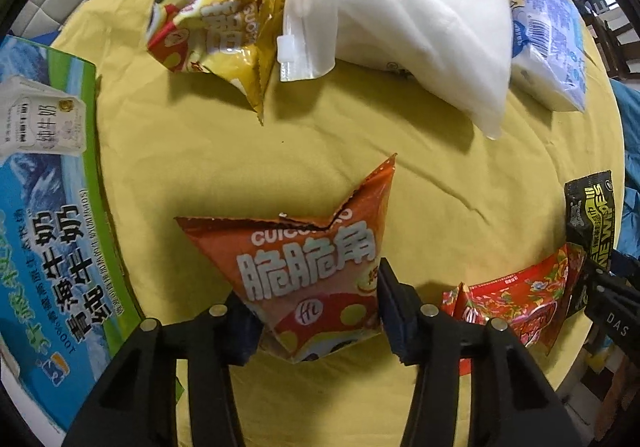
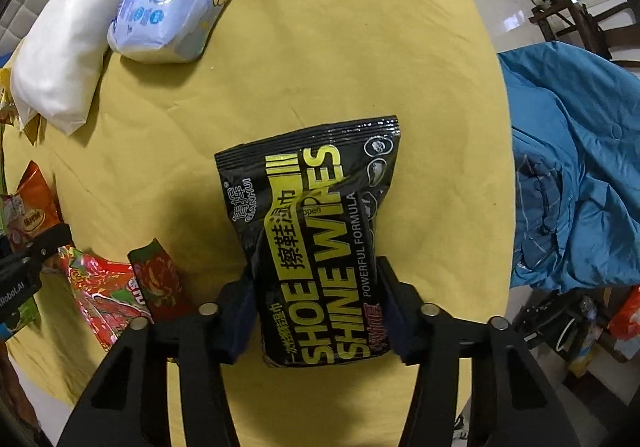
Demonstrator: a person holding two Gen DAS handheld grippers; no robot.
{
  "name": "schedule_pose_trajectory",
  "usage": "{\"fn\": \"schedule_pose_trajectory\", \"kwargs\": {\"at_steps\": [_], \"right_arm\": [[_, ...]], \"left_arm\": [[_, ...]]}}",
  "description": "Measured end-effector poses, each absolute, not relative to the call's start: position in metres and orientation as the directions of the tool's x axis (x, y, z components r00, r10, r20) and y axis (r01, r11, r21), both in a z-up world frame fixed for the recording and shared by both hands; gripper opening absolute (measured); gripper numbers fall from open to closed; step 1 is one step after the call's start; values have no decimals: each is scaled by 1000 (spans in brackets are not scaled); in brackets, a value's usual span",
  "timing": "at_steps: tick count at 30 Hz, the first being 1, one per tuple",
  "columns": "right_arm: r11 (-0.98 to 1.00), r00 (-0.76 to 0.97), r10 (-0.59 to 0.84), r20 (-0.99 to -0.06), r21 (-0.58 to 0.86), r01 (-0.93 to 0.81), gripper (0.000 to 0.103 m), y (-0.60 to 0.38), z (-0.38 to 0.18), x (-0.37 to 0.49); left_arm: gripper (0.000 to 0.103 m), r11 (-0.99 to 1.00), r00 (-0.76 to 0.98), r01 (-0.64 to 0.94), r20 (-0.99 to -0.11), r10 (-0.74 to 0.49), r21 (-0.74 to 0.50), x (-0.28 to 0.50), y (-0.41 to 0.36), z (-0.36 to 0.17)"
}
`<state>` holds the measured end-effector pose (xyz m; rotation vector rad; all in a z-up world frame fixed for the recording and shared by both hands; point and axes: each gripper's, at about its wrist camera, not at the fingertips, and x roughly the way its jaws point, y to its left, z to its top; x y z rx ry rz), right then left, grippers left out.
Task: Organize soft objects
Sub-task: 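Carry both packs into the cardboard box and open both grippers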
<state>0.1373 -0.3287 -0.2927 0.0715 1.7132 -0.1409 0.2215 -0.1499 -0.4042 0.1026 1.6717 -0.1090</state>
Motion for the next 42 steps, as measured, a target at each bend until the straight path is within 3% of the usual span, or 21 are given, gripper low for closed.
{"fn": "schedule_pose_trajectory", "kwargs": {"at_steps": [12, 23, 31, 36, 42], "right_arm": [[984, -26, -7, -1000, -12, 178, 52, -313, -221, 121], [977, 114, 157, -981, 171, 123, 52, -313, -222, 125], [955, 168, 281, -945, 292, 48, 52, -207, -156, 122], [947, 162, 314, -936, 320, 12, 52, -136, -146, 140], [945, 104, 324, -940, 326, 4, 52, -50, -180, 184]], "left_arm": [[45, 987, 61, 156, -998, 16, 25, 165, -138, -328], [45, 986, 217, 160, -972, -86, -51, 124, -105, -205], [45, 984, 282, 114, -945, -165, -137, 135, -29, -154], [45, 983, 285, 74, -941, -185, -170, 153, 39, -153], [45, 981, 242, 20, -951, -194, -195, 186, 115, -173]]}}
